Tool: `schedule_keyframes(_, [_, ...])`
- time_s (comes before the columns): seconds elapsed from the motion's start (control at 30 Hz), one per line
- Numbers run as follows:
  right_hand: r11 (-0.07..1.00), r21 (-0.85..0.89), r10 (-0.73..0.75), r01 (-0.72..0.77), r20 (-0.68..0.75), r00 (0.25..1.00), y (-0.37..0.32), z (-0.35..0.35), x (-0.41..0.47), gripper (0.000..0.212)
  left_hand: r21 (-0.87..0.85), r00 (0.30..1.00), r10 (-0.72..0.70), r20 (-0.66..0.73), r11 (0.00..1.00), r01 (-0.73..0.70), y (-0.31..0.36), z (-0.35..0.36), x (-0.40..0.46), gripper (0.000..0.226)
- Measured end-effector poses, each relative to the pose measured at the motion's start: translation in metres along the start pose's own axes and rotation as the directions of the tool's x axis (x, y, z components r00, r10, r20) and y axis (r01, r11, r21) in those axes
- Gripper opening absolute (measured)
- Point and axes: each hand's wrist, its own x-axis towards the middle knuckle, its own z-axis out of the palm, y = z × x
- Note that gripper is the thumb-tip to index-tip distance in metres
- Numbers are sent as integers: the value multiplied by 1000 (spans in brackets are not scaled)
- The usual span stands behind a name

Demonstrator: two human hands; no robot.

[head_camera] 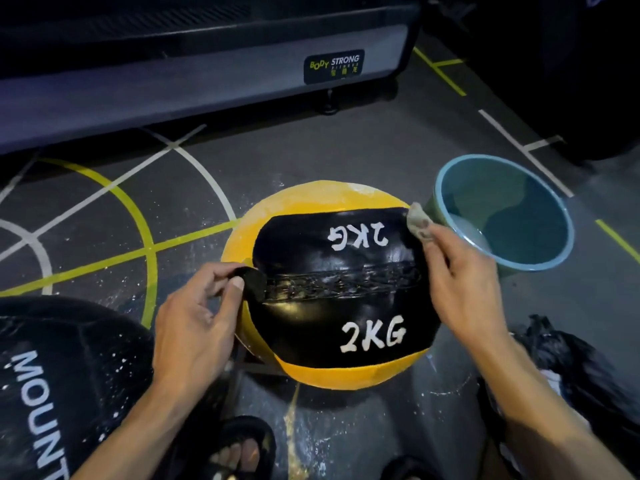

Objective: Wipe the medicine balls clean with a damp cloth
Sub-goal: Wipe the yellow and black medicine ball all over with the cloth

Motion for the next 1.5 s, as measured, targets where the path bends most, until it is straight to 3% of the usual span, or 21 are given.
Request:
schedule_keyframes(0.13, [990, 101, 100, -98, -16, 995, -2, 7, -31, 33, 216, 975, 213, 69, 951, -223, 23, -5, 9, 29])
schedule_keyframes(0.2, [979, 142, 150, -145, -25, 988, 4, 5, -34, 35, 318, 909, 352, 224, 855, -409, 35, 4, 11, 41])
schedule_keyframes(0.27, [972, 172, 166, -157, -44, 985, -2, 2, -36, 34, 362, 852, 380, 361, 784, -503, 38, 16, 12, 44])
schedule_keyframes(0.37, [973, 187, -131, 137, -45, 990, -43, 6, -46, 30, 353, 846, 348, 405, 794, -496, 25, 24, 10, 43])
schedule_keyframes(0.43, [927, 124, -366, 353, 105, 925, -57, 17, -54, 36, 363, 849, 357, 388, 788, -497, 19, 22, 8, 42])
schedule_keyframes(0.47, [918, 93, -395, 385, 164, 904, -51, 18, -48, 39, 363, 850, 362, 383, 787, -499, 17, 21, 8, 42])
schedule_keyframes(0.5, [935, 68, -353, 347, 173, 919, -39, 17, -38, 38, 353, 850, 360, 385, 793, -496, 16, 20, 8, 42])
schedule_keyframes(0.57, [996, 17, -93, 92, 79, 993, -8, 9, -12, 26, 338, 854, 346, 389, 808, -482, 15, 19, 7, 42])
schedule_keyframes(0.63, [986, -29, 167, -166, 37, 985, 13, 2, 5, 21, 332, 850, 343, 399, 811, -482, 15, 20, 7, 42])
schedule_keyframes(0.67, [983, -44, 181, -180, 19, 983, 9, 2, 3, 21, 323, 850, 343, 399, 816, -480, 15, 20, 7, 42])
schedule_keyframes(0.73, [1000, 27, 2, -2, -7, 1000, -22, 7, -15, 26, 313, 853, 342, 393, 823, -474, 13, 17, 8, 42])
schedule_keyframes(0.8, [963, 95, -264, 253, 131, 956, -45, 10, -40, 32, 309, 854, 343, 391, 826, -472, 11, 16, 7, 42])
schedule_keyframes(0.83, [950, 84, -312, 301, 187, 932, -41, 11, -41, 34, 300, 853, 342, 394, 829, -471, 11, 15, 7, 42])
schedule_keyframes(0.87, [961, 58, -277, 271, 190, 942, -31, 11, -30, 33, 290, 852, 340, 397, 834, -469, 11, 15, 6, 42])
schedule_keyframes(0.97, [999, -9, 54, -54, 38, 998, 4, 6, 8, 23, 277, 849, 351, 395, 836, -474, 12, 18, 4, 41])
schedule_keyframes(1.0, [998, 6, 59, -60, 19, 998, 2, 5, 7, 22, 278, 848, 357, 392, 833, -479, 12, 19, 5, 41])
schedule_keyframes(1.13, [934, 136, -350, 330, 167, 922, -40, 7, -49, 35, 281, 853, 350, 387, 836, -471, 8, 14, 11, 42])
schedule_keyframes(1.17, [938, 120, -343, 326, 179, 922, -31, 3, -52, 37, 280, 851, 351, 390, 836, -473, 7, 13, 11, 42])
schedule_keyframes(1.23, [992, 68, -115, 109, 88, 989, 2, -10, -36, 32, 263, 853, 351, 386, 845, -467, 7, 13, 11, 42])
schedule_keyframes(1.33, [982, 96, 164, -165, 23, 986, 44, -33, -14, 24, 251, 855, 350, 382, 852, -460, 5, 13, 17, 42])
schedule_keyframes(1.5, [912, 355, 185, -205, 90, 979, 39, -22, -10, 26, 225, 856, 345, 386, 864, -450, 5, 12, 23, 41])
